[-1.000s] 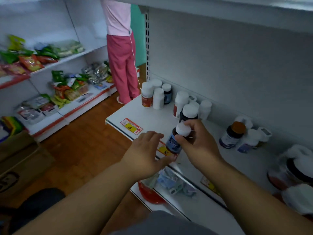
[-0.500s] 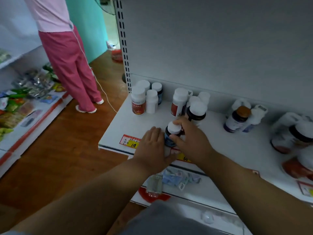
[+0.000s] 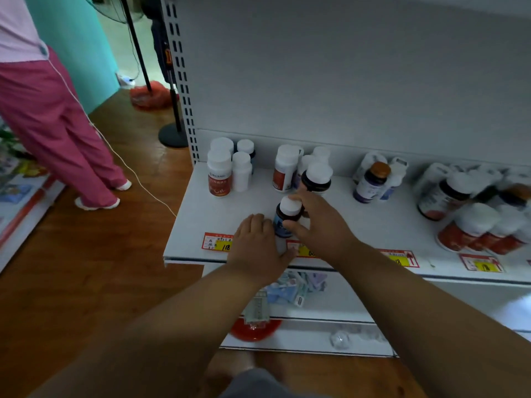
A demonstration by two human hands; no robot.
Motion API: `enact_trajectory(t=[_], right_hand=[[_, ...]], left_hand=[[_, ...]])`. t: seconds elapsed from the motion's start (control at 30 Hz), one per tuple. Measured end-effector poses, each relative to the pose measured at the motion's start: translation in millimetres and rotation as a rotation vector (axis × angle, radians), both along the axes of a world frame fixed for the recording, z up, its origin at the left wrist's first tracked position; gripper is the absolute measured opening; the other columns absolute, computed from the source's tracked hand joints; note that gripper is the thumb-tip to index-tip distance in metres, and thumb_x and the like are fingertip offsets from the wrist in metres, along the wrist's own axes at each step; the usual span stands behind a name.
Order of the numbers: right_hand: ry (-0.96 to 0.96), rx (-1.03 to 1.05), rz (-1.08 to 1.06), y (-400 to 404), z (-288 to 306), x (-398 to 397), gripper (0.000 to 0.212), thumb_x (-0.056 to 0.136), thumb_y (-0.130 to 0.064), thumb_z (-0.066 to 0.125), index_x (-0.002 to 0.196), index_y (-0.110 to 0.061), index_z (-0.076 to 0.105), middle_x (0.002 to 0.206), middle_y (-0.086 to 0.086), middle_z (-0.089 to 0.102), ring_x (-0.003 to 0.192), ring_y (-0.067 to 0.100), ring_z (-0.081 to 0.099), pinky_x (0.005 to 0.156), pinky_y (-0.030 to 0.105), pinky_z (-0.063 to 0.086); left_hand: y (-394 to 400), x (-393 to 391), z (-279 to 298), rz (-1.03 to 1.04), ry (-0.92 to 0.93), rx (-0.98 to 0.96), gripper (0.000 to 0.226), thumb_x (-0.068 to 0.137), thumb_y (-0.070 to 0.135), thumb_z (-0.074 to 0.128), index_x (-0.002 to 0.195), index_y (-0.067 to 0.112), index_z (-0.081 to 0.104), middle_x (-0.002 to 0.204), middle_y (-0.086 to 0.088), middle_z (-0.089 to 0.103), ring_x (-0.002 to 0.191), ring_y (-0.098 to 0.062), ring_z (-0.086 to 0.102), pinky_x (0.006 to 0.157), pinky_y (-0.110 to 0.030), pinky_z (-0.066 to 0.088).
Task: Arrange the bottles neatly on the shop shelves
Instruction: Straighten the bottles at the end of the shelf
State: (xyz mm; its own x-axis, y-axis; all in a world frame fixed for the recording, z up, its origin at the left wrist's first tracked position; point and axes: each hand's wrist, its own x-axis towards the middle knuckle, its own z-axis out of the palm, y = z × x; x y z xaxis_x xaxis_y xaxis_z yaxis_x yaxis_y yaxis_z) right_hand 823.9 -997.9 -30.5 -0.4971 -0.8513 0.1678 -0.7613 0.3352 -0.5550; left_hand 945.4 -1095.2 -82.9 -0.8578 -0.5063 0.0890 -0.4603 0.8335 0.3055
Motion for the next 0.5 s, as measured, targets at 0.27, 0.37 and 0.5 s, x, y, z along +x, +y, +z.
enact_trajectory(t=[0.27,0.37,0.5], right_hand=[[0.142,-0.198,-0.146,76.3,24.9,0.1,0.037,0.088,-0.024,0.065,0.122,-0.013,0.057,0.12,0.004,0.058,0.107,0.012,0.051,0.091,0.013,0.033],[0.188,-0.229,-0.231,136.9,41.7,-9.8,0.03,0.087,-0.025,0.065,0.114,-0.013,0.061,0.112,0.003,0.061,0.098,0.01,0.052,0.081,0.013,0.035],[0.239,-0.225,-0.396,248.2,55.2,-30.4,0.026,0.085,-0.028,0.063,0.107,-0.014,0.062,0.102,-0.003,0.059,0.092,0.004,0.049,0.078,0.015,0.033]], left_hand=[[55.0,16.5,26.4,-0.161,0.347,-0.038,0.044,0.084,0.044,0.051,0.112,0.012,0.06,0.107,-0.005,0.058,0.1,-0.025,0.054,0.088,-0.034,0.044],[106.3,-11.1,38.5,-0.313,0.332,-0.017,0.041,0.081,0.041,0.057,0.114,0.016,0.06,0.108,-0.002,0.059,0.101,-0.021,0.051,0.087,-0.028,0.037],[195.2,-63.9,50.1,-0.463,0.289,0.07,0.043,0.084,0.043,0.056,0.119,0.019,0.056,0.115,-0.001,0.057,0.107,-0.021,0.05,0.091,-0.036,0.043]])
